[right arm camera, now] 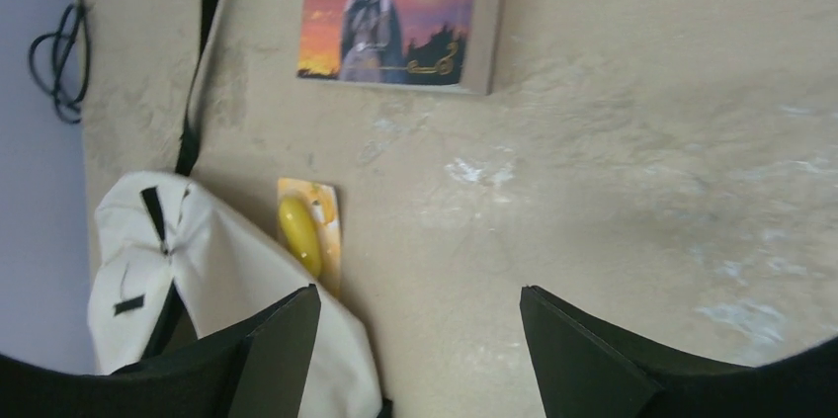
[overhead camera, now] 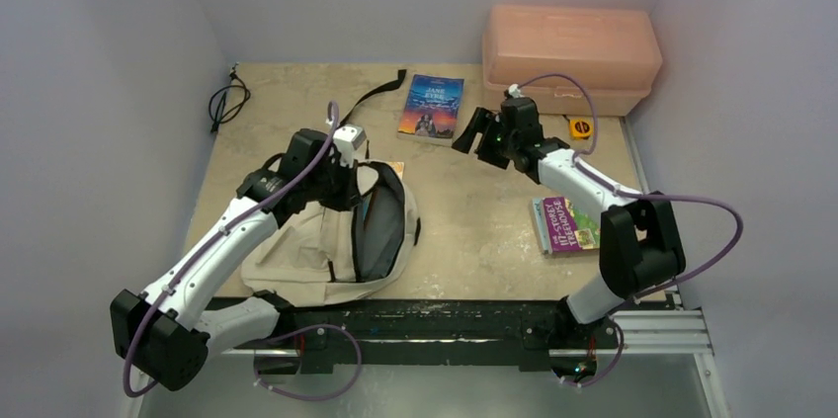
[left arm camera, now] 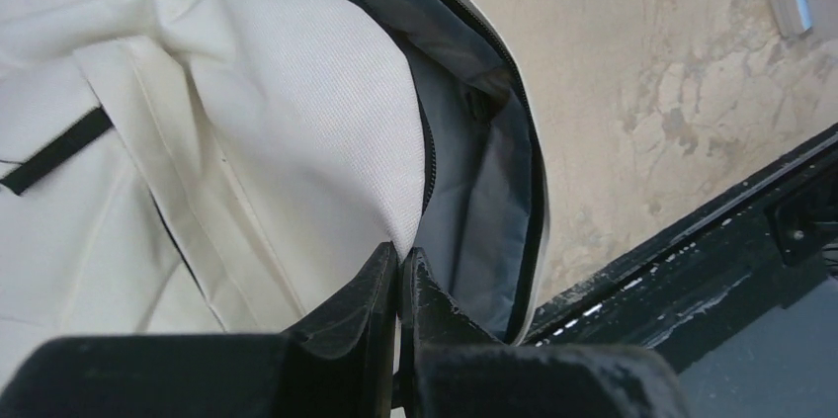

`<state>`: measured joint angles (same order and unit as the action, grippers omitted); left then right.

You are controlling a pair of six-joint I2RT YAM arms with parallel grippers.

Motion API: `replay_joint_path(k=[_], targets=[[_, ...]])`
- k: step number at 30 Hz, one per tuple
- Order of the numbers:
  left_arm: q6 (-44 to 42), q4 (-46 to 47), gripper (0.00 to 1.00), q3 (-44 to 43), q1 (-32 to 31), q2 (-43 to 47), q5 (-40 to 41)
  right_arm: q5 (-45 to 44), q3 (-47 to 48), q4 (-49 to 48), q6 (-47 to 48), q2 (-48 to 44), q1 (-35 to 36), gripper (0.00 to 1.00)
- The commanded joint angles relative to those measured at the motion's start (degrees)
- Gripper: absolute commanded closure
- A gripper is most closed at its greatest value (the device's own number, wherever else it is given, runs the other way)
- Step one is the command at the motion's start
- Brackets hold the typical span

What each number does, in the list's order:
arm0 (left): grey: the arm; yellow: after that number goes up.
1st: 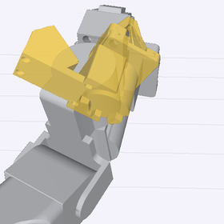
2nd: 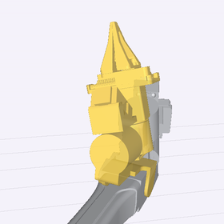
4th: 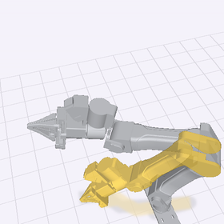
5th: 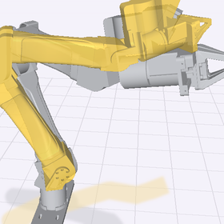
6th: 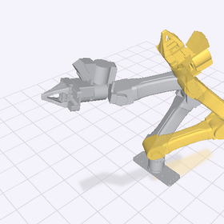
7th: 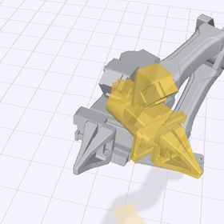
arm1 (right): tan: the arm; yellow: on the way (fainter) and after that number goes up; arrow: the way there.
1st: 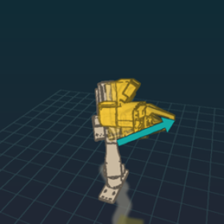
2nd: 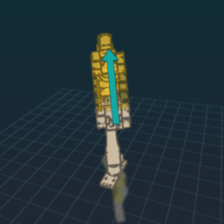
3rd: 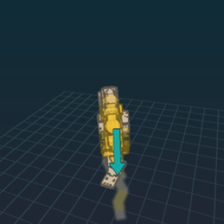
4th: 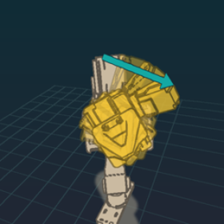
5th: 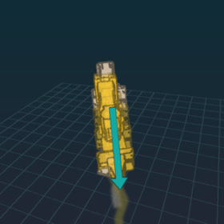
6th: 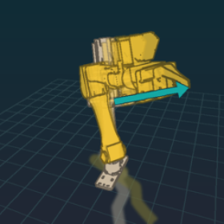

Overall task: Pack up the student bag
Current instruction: Place the book in the student bag, then pick up the book from the center of the board.

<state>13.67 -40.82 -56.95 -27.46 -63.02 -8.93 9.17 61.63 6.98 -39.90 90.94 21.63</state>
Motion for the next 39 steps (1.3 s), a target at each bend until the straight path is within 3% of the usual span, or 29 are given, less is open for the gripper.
replay_joint_path(k=[1, 6, 12, 18, 22, 27, 36, 37, 39], targets=[[7.45, 1.92, 1.0, 2.92, -0.06, 0.12, -4.68, -13.65, -2.92, 6.75, -1.19, -8.25, -1.21, 0.19], [9.4, 3.67, 1.0, 5.02, -0.13, -0.34, -6.5, -21.4, -13.51, 11.91, -6.55, -23.57, -7.13, 0.02], [7.03, 1.36, 1.0, 1.75, -0.1, -0.34, -8.11, -33.27, -18.7, 26.27, -17.11, -38.36, -20.37, 0.01], [4.49, 0.85, 1.0, 1.05, -0.13, -0.38, -9.35, -22.51, -29.1, 19.43, -18.33, -54.1, -40.41, 0.04], [3.07, 1.94, 1.0, 2.12, -0.13, 0.45, -9.42, -21.89, -29.55, 20.23, -17.29, -49.47, -46.1, 0.01], [2.13, 3.41, 1.0, 4.96, -0.11, 2.11, -9.22, -17.07, -35.68, 13.25, -14.4, -46.14, -54.31, 0.02], [2.39, 4.58, 1.0, 5.53, -0.75, 1.83, -11.22, -0.7, -45.07, -0.68, -6.43, -43.36, -66.55, 0.09], [2.54, 4.75, 1.0, 5.73, -0.75, 1.93, -11.45, -0.35, -45.27, -1.27, -6.17, -43.47, -67.03, 0.03], [2.59, 5.01, 1.0, 5.88, -0.9, 2.11, -11.9, -0.79, -44.8, -1.18, -6.28, -43.97, -67.13, 0.01]])
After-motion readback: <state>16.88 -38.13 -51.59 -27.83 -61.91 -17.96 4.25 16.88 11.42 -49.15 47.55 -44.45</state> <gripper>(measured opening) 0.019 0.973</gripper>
